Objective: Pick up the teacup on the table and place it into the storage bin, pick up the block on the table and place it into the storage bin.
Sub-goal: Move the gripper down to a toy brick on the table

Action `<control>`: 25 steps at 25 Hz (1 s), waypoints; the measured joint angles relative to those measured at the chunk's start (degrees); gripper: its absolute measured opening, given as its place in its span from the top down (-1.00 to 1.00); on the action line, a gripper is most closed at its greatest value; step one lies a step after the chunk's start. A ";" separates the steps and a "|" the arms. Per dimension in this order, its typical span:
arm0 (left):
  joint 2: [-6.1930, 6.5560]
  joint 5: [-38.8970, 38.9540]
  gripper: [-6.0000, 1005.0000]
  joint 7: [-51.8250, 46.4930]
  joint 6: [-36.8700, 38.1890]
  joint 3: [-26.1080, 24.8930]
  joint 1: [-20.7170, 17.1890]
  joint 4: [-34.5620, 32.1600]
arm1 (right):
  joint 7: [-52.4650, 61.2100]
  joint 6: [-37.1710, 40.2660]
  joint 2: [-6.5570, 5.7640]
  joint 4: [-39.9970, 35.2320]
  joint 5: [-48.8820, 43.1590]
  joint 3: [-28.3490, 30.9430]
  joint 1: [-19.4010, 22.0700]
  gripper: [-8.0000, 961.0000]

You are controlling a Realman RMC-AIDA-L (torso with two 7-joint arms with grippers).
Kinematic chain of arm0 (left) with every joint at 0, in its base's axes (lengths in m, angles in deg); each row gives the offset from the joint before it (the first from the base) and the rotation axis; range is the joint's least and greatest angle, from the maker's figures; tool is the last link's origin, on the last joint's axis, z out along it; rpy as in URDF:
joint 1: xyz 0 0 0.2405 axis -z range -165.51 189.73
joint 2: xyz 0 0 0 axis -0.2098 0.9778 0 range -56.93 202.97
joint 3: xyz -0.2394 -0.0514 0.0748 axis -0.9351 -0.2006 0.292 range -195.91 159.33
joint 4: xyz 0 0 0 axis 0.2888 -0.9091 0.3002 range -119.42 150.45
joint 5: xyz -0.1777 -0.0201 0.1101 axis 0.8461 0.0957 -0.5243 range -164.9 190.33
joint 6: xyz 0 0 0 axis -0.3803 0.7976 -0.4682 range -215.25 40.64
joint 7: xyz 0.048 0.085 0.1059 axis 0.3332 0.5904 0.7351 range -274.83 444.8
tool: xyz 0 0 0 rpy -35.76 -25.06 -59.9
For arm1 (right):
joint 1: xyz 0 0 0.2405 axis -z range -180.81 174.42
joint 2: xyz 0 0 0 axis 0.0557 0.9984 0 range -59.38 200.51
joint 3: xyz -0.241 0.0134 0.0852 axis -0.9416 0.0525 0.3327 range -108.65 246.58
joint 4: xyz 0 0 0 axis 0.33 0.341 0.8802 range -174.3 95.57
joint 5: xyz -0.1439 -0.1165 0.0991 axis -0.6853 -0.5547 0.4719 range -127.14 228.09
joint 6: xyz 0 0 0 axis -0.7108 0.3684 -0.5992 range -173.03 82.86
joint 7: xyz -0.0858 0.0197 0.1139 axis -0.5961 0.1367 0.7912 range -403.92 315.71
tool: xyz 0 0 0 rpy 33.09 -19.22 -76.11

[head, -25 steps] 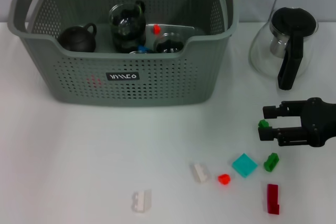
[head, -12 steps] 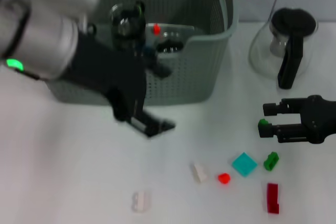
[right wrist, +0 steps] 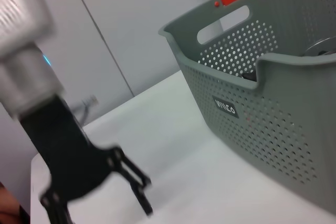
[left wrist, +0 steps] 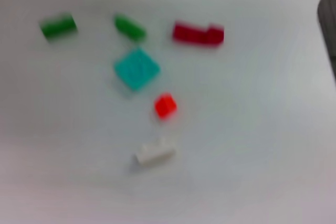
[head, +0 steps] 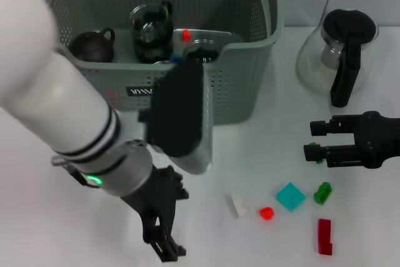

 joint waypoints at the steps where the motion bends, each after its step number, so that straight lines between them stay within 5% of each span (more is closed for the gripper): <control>1: 0.02 -0.97 -0.85 -1.04 -1.43 1.44 0.58 2.67 | 0.00 -0.03 0.02 0.00 0.00 0.03 0.07 -0.55; 11: -0.08 -7.35 -0.83 -7.20 -6.52 9.34 1.61 9.20 | -0.08 -0.32 0.20 0.04 0.01 0.03 0.31 -0.55; 25: -0.11 -8.28 -0.75 -7.89 -10.07 12.65 1.66 11.39 | -0.17 -0.57 0.33 0.04 0.02 0.03 0.16 -0.55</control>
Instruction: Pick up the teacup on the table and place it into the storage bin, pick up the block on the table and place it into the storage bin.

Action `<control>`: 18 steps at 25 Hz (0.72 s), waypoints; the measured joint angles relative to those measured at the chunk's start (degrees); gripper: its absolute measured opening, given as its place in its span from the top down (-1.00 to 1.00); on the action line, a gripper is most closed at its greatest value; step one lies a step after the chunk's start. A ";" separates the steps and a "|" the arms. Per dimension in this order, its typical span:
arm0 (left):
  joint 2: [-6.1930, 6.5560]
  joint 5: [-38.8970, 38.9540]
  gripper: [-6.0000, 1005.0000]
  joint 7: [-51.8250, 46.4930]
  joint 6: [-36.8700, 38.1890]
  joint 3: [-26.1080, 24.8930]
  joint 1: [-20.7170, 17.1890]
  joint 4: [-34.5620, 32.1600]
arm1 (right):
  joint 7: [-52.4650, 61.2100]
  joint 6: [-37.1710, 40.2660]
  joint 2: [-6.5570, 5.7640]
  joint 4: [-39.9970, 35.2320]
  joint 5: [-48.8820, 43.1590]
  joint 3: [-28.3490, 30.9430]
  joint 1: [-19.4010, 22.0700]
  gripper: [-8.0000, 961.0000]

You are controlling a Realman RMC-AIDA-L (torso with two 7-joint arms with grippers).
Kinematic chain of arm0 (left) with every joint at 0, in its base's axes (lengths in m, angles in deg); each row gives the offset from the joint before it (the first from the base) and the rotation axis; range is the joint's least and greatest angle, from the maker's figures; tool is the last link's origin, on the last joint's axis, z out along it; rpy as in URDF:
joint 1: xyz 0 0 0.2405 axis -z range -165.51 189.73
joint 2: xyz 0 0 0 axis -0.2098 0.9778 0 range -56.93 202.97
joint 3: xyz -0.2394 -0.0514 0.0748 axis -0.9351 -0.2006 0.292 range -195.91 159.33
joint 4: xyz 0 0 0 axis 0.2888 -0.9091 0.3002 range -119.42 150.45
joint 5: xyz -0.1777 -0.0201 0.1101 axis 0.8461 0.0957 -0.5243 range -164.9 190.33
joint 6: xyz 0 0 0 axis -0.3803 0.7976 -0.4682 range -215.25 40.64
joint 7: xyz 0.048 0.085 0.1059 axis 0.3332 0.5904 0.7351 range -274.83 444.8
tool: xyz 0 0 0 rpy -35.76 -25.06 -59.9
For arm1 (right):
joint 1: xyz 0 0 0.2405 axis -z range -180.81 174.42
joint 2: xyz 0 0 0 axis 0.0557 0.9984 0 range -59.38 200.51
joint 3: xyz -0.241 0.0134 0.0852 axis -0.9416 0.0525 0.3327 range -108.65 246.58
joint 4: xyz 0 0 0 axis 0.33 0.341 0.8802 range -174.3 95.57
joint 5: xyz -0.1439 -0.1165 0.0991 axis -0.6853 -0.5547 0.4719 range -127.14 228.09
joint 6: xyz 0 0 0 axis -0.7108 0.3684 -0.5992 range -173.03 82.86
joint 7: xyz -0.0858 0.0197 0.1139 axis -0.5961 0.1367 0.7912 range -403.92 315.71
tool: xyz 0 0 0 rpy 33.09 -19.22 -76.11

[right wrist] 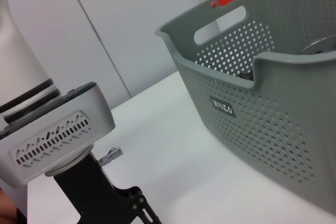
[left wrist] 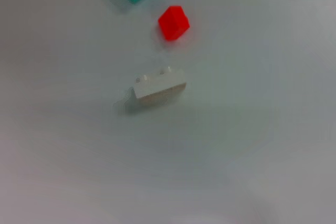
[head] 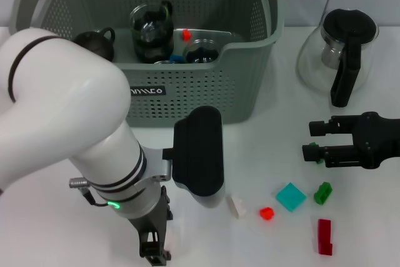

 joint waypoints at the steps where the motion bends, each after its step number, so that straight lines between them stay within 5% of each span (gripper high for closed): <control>1: 0.00 -0.30 -0.69 -0.01 -0.16 0.34 -0.04 0.01 | 0.00 0.00 0.00 0.00 0.00 0.00 0.05 -0.55; 5: 0.00 -0.42 -0.47 -0.03 -0.37 0.47 -0.13 0.03 | -0.11 0.01 0.00 0.00 0.05 0.00 0.08 -0.55; 10: 0.00 -0.30 0.05 -0.08 -0.45 0.79 -0.16 0.07 | -0.13 0.01 0.00 0.00 0.08 0.00 0.15 -0.55; 18: -0.01 2.27 0.17 -1.73 1.92 -2.53 -0.10 -4.75 | -0.23 -0.05 -0.08 0.00 0.27 0.00 0.41 -0.55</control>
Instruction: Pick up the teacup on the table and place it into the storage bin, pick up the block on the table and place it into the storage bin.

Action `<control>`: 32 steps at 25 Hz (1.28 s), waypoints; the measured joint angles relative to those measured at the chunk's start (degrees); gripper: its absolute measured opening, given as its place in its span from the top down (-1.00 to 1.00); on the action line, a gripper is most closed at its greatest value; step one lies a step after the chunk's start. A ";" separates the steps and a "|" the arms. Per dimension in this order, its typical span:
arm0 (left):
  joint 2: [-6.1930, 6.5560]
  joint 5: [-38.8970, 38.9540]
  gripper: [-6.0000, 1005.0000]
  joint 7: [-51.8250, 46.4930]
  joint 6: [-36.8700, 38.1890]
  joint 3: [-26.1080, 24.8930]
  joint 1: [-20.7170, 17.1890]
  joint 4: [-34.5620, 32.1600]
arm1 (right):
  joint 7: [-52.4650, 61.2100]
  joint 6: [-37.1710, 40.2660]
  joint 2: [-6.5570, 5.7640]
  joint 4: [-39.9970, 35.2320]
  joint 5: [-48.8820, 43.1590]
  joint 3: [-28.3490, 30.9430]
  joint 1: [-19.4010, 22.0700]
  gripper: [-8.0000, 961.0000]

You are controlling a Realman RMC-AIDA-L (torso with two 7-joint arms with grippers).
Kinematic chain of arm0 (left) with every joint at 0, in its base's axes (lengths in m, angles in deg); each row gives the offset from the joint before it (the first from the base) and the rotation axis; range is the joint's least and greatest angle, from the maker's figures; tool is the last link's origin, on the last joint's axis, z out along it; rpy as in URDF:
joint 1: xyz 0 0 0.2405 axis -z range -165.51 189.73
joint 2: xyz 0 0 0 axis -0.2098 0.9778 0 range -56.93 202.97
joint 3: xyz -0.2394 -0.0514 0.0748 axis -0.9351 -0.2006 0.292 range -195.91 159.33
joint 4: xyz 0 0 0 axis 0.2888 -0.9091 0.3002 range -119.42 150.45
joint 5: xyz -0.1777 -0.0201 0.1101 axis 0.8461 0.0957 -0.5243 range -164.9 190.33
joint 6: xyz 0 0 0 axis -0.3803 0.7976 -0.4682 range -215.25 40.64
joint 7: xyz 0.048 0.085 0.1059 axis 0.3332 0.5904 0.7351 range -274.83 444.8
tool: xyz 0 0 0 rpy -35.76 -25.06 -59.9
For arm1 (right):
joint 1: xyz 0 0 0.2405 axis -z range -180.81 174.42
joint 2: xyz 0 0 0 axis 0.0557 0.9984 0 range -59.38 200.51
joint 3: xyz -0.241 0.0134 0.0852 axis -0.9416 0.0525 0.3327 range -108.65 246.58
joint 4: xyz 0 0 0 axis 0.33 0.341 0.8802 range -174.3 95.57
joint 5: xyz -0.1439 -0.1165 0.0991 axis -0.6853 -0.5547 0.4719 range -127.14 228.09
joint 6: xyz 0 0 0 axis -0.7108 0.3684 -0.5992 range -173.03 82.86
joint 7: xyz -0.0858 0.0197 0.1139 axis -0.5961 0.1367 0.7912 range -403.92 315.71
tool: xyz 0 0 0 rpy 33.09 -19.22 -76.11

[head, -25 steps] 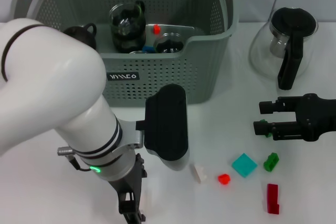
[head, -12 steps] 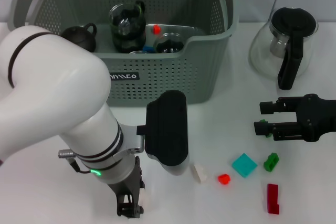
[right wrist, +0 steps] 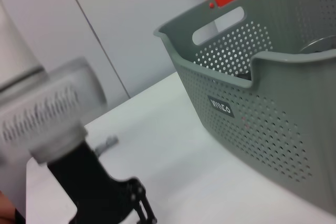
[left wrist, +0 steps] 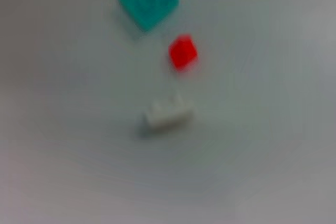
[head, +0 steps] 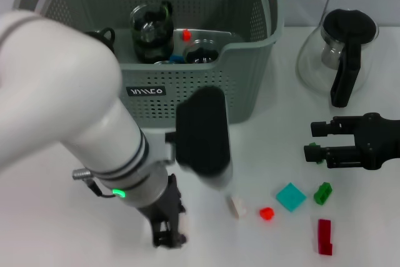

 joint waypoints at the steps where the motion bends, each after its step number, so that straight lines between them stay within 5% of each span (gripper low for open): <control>1: 0.02 1.51 0.17 -0.65 1.42 -2.37 0.05 -2.24 | 0.02 0.00 -0.02 0.00 0.00 0.00 0.01 -0.55; 5: 0.23 12.91 0.16 -7.84 9.64 -16.30 1.79 -9.96 | 0.27 0.08 -0.16 0.00 0.06 0.09 -0.04 -0.55; 9: 1.09 27.66 0.15 -10.19 16.78 -39.85 7.62 -11.40 | 0.00 0.37 -0.17 0.00 0.04 0.89 -0.14 -0.55; 13: 5.00 29.30 0.15 -7.81 10.51 -54.65 13.82 -5.30 | 0.01 0.47 -0.19 0.00 -0.18 0.73 -0.34 -0.55; 17: 9.38 27.77 0.14 -6.87 -4.32 -54.28 15.51 4.39 | -0.05 0.48 -0.20 0.00 -0.21 0.65 -0.44 -0.55; 20: 10.18 24.63 0.14 -6.16 -13.26 -51.57 16.32 9.94 | 0.01 0.58 -0.19 -0.01 -0.23 0.55 -0.55 -0.55; 22: 9.88 21.23 0.13 -6.02 -16.03 -50.85 17.25 11.76 | 0.19 0.82 -0.19 -0.13 -0.24 0.53 -0.58 -0.55; 27: 8.16 18.01 -0.33 -5.99 -16.54 -50.50 17.77 9.78 | 0.32 1.27 -0.21 -0.32 -0.29 0.53 -0.60 -0.55; 32: 5.87 25.31 -0.60 1.31 -3.46 -49.70 15.06 -0.78 | 0.21 1.24 -0.38 -0.12 -0.28 0.53 -0.51 -0.55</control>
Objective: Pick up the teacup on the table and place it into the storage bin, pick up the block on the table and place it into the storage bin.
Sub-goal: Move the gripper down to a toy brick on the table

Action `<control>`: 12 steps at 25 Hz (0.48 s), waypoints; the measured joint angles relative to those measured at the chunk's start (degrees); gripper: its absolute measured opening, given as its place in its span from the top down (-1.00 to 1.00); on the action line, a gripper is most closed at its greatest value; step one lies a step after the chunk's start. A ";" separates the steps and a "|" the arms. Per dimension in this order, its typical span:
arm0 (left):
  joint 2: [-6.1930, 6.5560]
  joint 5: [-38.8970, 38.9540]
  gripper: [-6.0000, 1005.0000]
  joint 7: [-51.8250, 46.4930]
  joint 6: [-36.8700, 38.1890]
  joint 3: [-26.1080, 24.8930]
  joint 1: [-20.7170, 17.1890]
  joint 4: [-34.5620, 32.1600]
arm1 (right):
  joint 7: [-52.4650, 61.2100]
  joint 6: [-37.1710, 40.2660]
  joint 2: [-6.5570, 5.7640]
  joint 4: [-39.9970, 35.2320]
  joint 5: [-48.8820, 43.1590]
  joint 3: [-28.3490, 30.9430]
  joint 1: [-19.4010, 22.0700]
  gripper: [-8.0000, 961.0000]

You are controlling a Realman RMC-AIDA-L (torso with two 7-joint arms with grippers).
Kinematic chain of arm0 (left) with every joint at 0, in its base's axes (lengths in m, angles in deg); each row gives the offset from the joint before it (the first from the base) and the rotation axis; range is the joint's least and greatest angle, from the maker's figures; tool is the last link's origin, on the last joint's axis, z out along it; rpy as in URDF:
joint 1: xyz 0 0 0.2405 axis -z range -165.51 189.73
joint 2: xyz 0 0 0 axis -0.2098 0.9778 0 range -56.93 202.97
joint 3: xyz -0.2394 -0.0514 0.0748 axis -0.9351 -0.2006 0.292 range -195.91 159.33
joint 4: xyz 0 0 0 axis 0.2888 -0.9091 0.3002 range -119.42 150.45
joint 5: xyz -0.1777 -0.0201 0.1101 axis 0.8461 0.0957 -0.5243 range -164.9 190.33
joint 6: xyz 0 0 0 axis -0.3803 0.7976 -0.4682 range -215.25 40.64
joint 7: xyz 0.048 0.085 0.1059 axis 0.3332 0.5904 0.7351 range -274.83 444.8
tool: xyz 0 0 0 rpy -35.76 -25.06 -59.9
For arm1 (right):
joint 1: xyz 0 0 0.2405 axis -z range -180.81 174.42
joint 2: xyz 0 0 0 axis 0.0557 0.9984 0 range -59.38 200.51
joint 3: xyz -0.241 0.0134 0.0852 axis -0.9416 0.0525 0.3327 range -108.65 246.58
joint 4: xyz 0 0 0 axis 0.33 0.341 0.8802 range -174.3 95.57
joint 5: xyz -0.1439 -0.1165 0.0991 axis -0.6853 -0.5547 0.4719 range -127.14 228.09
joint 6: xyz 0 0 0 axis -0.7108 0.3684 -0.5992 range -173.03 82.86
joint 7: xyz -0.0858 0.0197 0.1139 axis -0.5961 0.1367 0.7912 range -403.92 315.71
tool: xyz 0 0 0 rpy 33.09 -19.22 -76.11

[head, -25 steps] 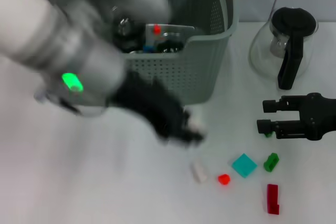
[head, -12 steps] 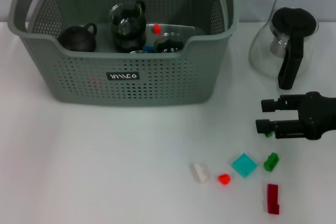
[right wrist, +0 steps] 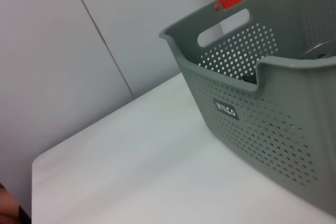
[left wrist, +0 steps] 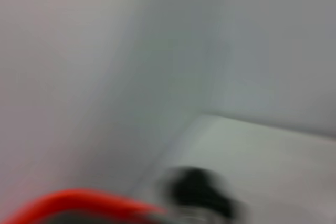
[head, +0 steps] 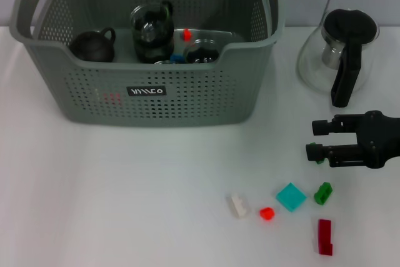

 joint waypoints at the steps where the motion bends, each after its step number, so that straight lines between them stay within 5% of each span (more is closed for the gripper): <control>1: -0.75 2.24 -0.65 3.44 4.40 0.79 -0.88 -1.78 | -0.01 -0.05 -0.01 0.03 0.00 0.00 0.04 -0.55; 4: -4.05 4.27 -0.79 11.87 15.00 5.10 -4.82 -8.24 | -0.09 -0.39 -0.03 0.08 0.01 0.18 0.21 -0.55; 6: -4.87 3.80 -0.83 12.79 16.88 7.88 -6.82 -10.66 | -0.05 -0.45 -0.04 0.09 0.01 0.26 0.27 -0.55; 7: -5.32 2.72 -0.85 12.61 18.26 16.34 -11.23 -14.53 | 0.01 -0.50 -0.04 0.09 0.01 0.30 0.30 -0.55; 12: -5.54 -5.81 -0.88 10.77 13.27 31.38 -16.44 -15.34 | 0.03 -0.71 -0.06 0.09 0.02 0.51 0.36 -0.55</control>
